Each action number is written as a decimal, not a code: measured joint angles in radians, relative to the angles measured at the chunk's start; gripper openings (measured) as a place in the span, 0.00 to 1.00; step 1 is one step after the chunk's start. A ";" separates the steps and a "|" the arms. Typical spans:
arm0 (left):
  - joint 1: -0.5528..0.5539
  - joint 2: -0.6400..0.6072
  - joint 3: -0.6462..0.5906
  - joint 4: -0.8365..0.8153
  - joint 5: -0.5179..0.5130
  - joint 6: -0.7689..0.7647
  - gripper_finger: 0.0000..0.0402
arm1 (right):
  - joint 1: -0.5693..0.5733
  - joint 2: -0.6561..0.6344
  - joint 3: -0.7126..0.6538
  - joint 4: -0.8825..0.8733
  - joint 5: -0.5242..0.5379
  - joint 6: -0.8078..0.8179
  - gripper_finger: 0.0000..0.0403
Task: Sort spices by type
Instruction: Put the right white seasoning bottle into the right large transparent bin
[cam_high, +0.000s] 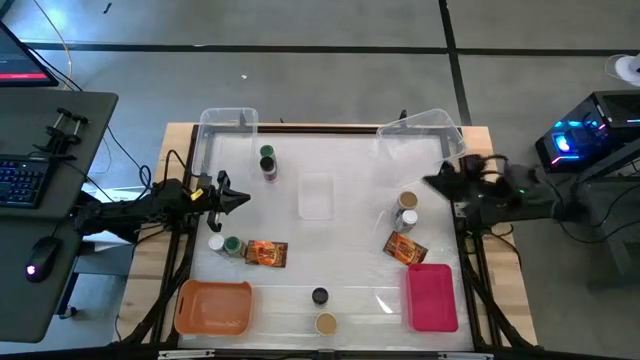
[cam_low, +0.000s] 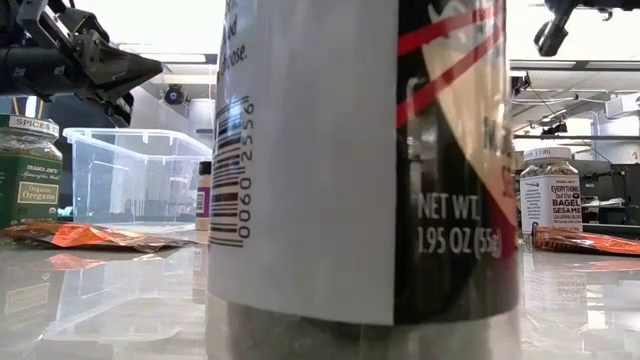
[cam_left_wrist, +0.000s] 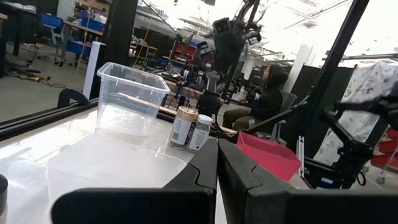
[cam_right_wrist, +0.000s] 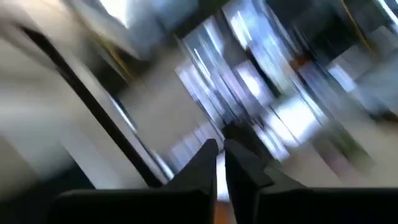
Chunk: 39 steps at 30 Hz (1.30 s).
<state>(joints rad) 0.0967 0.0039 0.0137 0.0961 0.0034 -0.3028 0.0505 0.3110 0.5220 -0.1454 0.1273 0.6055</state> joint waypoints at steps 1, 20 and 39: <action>0.000 0.000 0.000 0.000 0.000 0.000 0.00 | 0.000 0.061 0.076 -0.152 -0.013 -0.023 0.14; 0.000 0.000 0.000 -0.001 0.000 0.000 0.00 | 0.016 0.964 0.723 -1.359 -0.114 0.632 0.66; 0.000 0.000 0.000 -0.001 0.000 0.000 0.00 | 0.006 1.002 0.528 -1.159 -0.109 0.815 0.66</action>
<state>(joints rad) 0.0966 0.0040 0.0139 0.0952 0.0036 -0.3027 0.0566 1.3128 1.0495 -1.3045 0.0186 1.4204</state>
